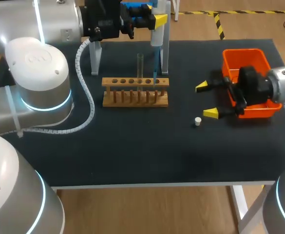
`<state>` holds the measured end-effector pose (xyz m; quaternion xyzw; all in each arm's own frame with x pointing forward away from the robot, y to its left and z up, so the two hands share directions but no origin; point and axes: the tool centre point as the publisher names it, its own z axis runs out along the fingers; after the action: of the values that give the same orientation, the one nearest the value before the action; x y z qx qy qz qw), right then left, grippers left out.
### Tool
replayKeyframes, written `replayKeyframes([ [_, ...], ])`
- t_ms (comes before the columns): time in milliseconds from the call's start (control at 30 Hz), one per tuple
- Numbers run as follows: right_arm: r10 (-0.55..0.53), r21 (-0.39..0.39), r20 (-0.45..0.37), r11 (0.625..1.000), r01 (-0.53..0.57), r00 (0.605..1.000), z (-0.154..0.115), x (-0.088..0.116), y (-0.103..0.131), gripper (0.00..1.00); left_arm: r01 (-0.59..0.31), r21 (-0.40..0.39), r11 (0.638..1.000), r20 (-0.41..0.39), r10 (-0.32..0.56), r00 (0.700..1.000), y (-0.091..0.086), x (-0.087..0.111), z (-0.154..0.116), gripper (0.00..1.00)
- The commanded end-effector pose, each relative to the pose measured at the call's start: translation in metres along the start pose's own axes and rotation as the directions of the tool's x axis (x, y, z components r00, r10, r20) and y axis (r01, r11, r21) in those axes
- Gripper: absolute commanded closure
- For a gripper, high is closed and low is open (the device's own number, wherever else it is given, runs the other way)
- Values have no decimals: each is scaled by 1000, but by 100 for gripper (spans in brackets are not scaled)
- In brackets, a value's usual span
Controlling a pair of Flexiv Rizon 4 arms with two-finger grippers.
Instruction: Invert the test tube, pick up the pipette, mount the tip to pipette, aspirate from beaker and dispense into the tube, eject the tip, return the pipette, and cap with the stopper.
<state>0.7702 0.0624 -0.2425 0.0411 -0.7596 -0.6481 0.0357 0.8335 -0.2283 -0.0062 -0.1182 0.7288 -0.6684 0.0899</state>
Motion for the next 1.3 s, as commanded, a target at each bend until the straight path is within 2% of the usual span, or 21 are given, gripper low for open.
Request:
replayKeyframes([
  [33, 0, 4, 8, 1000, 0, 1000, -1, 5, 2, 0, -1, 6, 1000, -2, 1, 1000, 1, 0, -1, 100],
  [733, 0, 4, 8, 1000, 0, 1000, -1, 5, 2, 0, -1, 6, 1000, -2, 1, 1000, 1, 0, -1, 100],
  [933, 0, 4, 8, 1000, 0, 1000, -1, 5, 2, 0, -12, 23, 1000, 62, 11, 998, 13, -22, -38, 100],
  [1300, 0, 4, 8, 1000, 0, 1000, -1, 5, 2, 0, -44, 26, 999, 194, 38, 980, 41, -70, -126, 100],
])
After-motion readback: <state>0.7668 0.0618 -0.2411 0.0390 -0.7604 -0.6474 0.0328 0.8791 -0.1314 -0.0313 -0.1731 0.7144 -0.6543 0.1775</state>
